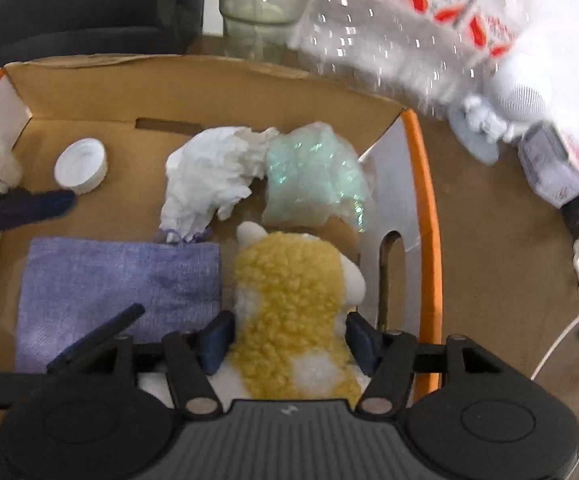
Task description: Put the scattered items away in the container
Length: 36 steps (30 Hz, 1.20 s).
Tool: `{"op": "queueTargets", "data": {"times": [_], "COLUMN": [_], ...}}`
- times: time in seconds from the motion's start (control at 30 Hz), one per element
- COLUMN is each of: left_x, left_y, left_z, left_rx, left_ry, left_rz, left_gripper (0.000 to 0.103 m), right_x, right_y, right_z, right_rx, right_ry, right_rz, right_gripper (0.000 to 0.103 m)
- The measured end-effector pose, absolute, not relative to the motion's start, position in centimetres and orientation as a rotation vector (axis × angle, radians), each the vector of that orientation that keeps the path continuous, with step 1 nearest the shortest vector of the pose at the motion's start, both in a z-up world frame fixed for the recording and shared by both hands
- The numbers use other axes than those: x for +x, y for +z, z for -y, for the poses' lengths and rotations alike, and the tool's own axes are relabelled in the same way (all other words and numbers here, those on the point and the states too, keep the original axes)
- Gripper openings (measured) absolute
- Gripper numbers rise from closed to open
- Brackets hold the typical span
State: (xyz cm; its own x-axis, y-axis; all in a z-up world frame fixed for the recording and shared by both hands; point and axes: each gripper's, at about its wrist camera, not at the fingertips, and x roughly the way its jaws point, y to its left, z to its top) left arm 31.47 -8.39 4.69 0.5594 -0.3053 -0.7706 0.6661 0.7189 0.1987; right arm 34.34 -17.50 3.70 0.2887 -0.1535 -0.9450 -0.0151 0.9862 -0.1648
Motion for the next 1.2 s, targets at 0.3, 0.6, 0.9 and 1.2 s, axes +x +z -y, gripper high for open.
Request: {"op": "queueTargets", "data": {"times": [0.3,0.6,0.9,1.2], "left_x": [27.6,24.4,11.4,6.2], "left_y": [7.4,15.6,14.7,11.5], "left_z": [7.0,2.8,-1.9,-0.8], "left_rx": [0.375,0.162,-0.04,0.006], "left_ry": [-0.522,-0.346,-0.15,-0.125], "left_rz": [-0.889,-0.895,-0.27,-0.284], "left_gripper": [0.083,0.093,0.103,0.103], "right_x": [30.1,25.5,13.2,8.9], "right_y": [10.8,14.9,13.5,9.4], "right_z": [20.1,18.9,18.4,16.6], "right_rx": [0.033,0.055,0.116,0.066], "right_ry": [-0.055,0.019,0.146,0.108], "right_rz": [-1.228,-1.145,-0.396,-0.344], "right_gripper": [0.083,0.085,0.092,0.092]}}
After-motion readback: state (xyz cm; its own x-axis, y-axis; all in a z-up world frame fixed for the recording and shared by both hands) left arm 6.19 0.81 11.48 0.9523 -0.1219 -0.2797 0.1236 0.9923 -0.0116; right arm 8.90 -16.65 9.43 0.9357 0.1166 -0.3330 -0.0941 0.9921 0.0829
